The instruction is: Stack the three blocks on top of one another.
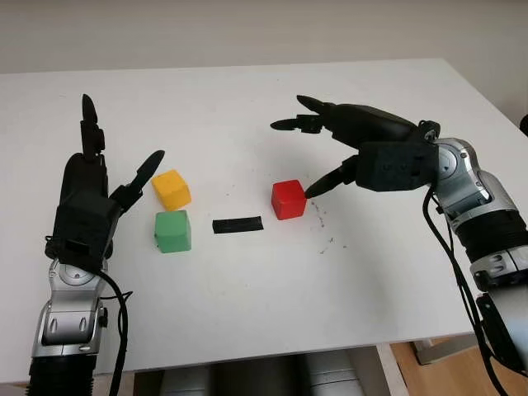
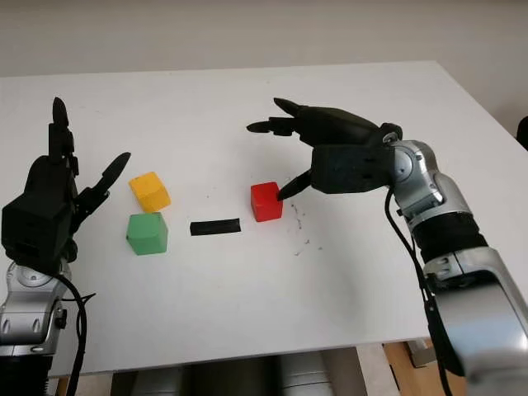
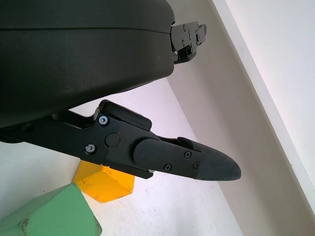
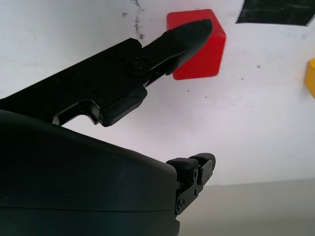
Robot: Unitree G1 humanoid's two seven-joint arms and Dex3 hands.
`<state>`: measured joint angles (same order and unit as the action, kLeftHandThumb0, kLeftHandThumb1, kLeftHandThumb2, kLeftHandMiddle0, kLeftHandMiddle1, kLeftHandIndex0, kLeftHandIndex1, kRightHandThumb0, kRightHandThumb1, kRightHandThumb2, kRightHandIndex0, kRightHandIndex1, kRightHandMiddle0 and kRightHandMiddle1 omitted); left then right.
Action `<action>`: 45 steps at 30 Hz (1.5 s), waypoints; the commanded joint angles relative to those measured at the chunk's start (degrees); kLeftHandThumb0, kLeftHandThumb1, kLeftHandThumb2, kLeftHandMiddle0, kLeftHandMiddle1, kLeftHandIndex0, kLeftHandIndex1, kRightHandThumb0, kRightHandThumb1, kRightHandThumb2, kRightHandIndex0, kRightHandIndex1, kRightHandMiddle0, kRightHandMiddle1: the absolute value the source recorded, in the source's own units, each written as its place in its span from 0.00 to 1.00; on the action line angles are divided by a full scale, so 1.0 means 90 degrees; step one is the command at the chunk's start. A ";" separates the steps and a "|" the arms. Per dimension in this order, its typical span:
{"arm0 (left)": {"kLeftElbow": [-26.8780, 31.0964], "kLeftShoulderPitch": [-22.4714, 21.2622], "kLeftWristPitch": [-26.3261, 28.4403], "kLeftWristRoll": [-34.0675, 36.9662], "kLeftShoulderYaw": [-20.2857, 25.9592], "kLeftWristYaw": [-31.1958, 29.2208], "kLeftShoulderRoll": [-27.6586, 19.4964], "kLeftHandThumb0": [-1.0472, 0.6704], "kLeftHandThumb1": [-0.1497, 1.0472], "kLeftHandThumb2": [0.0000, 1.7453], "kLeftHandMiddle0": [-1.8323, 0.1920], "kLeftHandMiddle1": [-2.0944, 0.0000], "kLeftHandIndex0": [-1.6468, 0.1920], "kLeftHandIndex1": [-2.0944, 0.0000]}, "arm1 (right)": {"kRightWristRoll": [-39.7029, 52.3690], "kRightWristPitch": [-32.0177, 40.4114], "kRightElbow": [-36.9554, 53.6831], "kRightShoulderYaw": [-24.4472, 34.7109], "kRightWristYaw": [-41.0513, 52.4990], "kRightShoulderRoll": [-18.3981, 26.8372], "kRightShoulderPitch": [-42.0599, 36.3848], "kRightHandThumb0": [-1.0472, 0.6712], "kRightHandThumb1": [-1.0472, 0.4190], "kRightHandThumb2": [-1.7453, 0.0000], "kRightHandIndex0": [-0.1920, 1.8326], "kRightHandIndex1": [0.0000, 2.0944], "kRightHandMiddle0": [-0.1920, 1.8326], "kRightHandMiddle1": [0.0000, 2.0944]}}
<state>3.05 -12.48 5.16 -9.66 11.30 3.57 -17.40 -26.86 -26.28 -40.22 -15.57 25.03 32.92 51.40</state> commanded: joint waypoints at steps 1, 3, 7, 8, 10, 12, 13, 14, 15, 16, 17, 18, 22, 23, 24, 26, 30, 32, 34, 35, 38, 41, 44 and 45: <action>0.0147 0.0036 0.0026 -0.0031 -0.0032 -0.0013 -0.0025 0.15 1.00 0.09 1.00 1.00 1.00 1.00 | -0.0112 -0.0088 -0.0085 -0.0088 -0.0126 0.0011 0.0097 0.15 0.15 0.97 0.04 0.02 0.26 0.05; 0.0153 0.0045 0.0024 -0.0028 -0.0035 -0.0031 -0.0033 0.15 1.00 0.09 1.00 1.00 1.00 1.00 | -0.0231 -0.0174 -0.0200 -0.0164 -0.0308 -0.0019 0.0079 0.14 0.14 0.97 0.04 0.02 0.26 0.05; 0.0187 0.0074 0.0018 -0.0012 -0.0020 -0.0025 -0.0006 0.16 1.00 0.09 1.00 1.00 1.00 1.00 | -0.0414 -0.0330 -0.0333 -0.0276 -0.0648 -0.0037 0.0006 0.15 0.14 0.97 0.04 0.02 0.27 0.05; 0.0194 0.0077 0.0018 0.0000 -0.0016 -0.0026 0.0001 0.16 1.00 0.09 1.00 1.00 1.00 1.00 | -0.0458 -0.0369 -0.0376 -0.0306 -0.0744 -0.0041 -0.0010 0.15 0.15 0.97 0.04 0.02 0.27 0.05; 0.0193 0.0073 0.0017 0.0005 -0.0014 -0.0020 0.0008 0.16 1.00 0.09 1.00 1.00 1.00 1.00 | -0.0552 -0.0427 -0.0443 -0.0368 -0.0905 -0.0045 -0.0032 0.15 0.15 0.97 0.03 0.02 0.27 0.04; 0.0188 0.0070 0.0015 -0.0001 -0.0020 -0.0018 0.0003 0.16 1.00 0.09 1.00 1.00 1.00 1.00 | -0.0634 -0.0508 -0.0520 -0.0428 -0.1069 -0.0051 -0.0041 0.16 0.15 0.97 0.03 0.02 0.27 0.04; 0.0184 0.0068 0.0019 -0.0018 -0.0027 -0.0014 -0.0005 0.16 1.00 0.08 1.00 1.00 1.00 1.00 | -0.0682 -0.0565 -0.0578 -0.0462 -0.1183 -0.0061 -0.0049 0.15 0.15 0.97 0.03 0.02 0.27 0.04; 0.0180 0.0067 0.0025 -0.0024 -0.0030 -0.0011 -0.0005 0.16 1.00 0.09 1.00 1.00 1.00 1.00 | -0.0736 -0.0609 -0.0629 -0.0502 -0.1284 -0.0068 -0.0053 0.15 0.15 0.97 0.04 0.03 0.28 0.04; 0.0175 0.0069 0.0009 -0.0016 -0.0027 -0.0009 0.0001 0.16 1.00 0.09 1.00 1.00 1.00 1.00 | -0.0787 -0.0644 -0.0677 -0.0540 -0.1371 -0.0073 -0.0058 0.14 0.14 0.97 0.04 0.03 0.28 0.04; 0.0171 0.0070 -0.0003 -0.0007 -0.0023 -0.0008 0.0007 0.16 1.00 0.08 1.00 1.00 1.00 1.00 | -0.0818 -0.0668 -0.0715 -0.0568 -0.1429 -0.0075 -0.0054 0.14 0.14 0.97 0.04 0.03 0.28 0.04; 0.0180 0.0076 -0.0001 -0.0020 -0.0026 0.0006 0.0013 0.16 1.00 0.08 1.00 1.00 1.00 1.00 | -0.0832 -0.0683 -0.0753 -0.0588 -0.1473 -0.0084 -0.0062 0.13 0.14 0.97 0.04 0.03 0.28 0.04; 0.0184 0.0079 0.0002 -0.0032 -0.0028 0.0017 0.0015 0.16 1.00 0.08 1.00 1.00 1.00 1.00 | -0.0837 -0.0696 -0.0787 -0.0602 -0.1503 -0.0092 -0.0062 0.14 0.14 0.97 0.04 0.03 0.28 0.04; 0.0132 0.0071 -0.0073 0.0035 0.0000 0.0016 0.0036 0.16 1.00 0.08 1.00 1.00 1.00 1.00 | -0.0862 -0.0823 -0.0944 -0.0634 -0.1773 -0.0144 -0.0127 0.14 0.13 0.97 0.05 0.03 0.29 0.05; 0.0124 0.0069 -0.0089 0.0034 -0.0001 0.0017 0.0031 0.16 1.00 0.08 1.00 1.00 1.00 0.99 | -0.0847 -0.0883 -0.1010 -0.0634 -0.1856 -0.0167 -0.0149 0.14 0.13 0.97 0.06 0.03 0.30 0.05; 0.0128 0.0072 -0.0093 0.0025 -0.0004 0.0018 0.0025 0.16 1.00 0.08 1.00 1.00 1.00 0.99 | -0.0838 -0.0945 -0.1076 -0.0638 -0.1935 -0.0185 -0.0168 0.14 0.13 0.97 0.06 0.03 0.30 0.05; 0.0135 0.0078 -0.0102 0.0027 -0.0002 0.0012 0.0025 0.16 1.00 0.08 1.00 1.00 1.00 0.99 | -0.0831 -0.1088 -0.1219 -0.0646 -0.2098 -0.0217 -0.0196 0.15 0.13 0.97 0.07 0.03 0.31 0.05; 0.0165 0.0090 -0.0075 0.0015 -0.0008 0.0018 0.0034 0.16 1.00 0.08 1.00 1.00 1.00 0.99 | -0.0854 -0.1355 -0.1506 -0.0679 -0.2393 -0.0256 -0.0242 0.14 0.12 0.97 0.07 0.03 0.32 0.06; 0.0166 0.0094 -0.0082 -0.0014 -0.0019 0.0021 0.0026 0.16 1.00 0.09 1.00 1.00 1.00 0.99 | -0.0832 -0.1417 -0.1616 -0.0679 -0.2492 -0.0280 -0.0272 0.15 0.11 0.97 0.07 0.03 0.33 0.06; 0.0167 0.0096 -0.0090 -0.0008 -0.0015 0.0024 0.0038 0.16 1.00 0.09 1.00 1.00 1.00 0.99 | -0.0830 -0.1480 -0.1694 -0.0680 -0.2620 -0.0294 -0.0309 0.16 0.11 0.97 0.08 0.03 0.34 0.07; 0.0167 0.0099 -0.0098 -0.0001 -0.0012 0.0026 0.0046 0.16 1.00 0.08 1.00 1.00 1.00 0.99 | -0.0837 -0.1505 -0.1731 -0.0682 -0.2702 -0.0304 -0.0326 0.16 0.11 0.97 0.08 0.03 0.34 0.07; 0.0155 0.0103 -0.0128 0.0020 -0.0006 0.0026 0.0059 0.16 1.00 0.08 1.00 1.00 1.00 0.99 | -0.0882 -0.1509 -0.1841 -0.0719 -0.2876 -0.0330 -0.0347 0.17 0.11 0.97 0.09 0.04 0.35 0.08; 0.0105 0.0088 -0.0178 0.0002 -0.0006 0.0056 0.0060 0.16 1.00 0.08 1.00 1.00 1.00 0.99 | -0.0891 -0.1485 -0.1939 -0.0756 -0.2930 -0.0349 -0.0354 0.17 0.10 0.97 0.09 0.03 0.35 0.08; 0.0099 0.0088 -0.0191 0.0015 0.0000 0.0060 0.0062 0.16 1.00 0.08 1.00 1.00 1.00 0.99 | -0.0836 -0.1524 -0.2014 -0.0732 -0.3042 -0.0391 -0.0384 0.19 0.11 0.97 0.11 0.04 0.37 0.10; 0.0099 0.0091 -0.0187 0.0016 0.0002 0.0060 0.0059 0.17 1.00 0.08 1.00 1.00 1.00 0.99 | -0.0839 -0.1544 -0.2039 -0.0728 -0.3121 -0.0404 -0.0395 0.19 0.11 0.97 0.11 0.04 0.38 0.11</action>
<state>3.61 -12.43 3.96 -9.50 11.29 3.83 -17.02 -34.65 -39.51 -58.18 -22.43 -2.21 29.66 48.32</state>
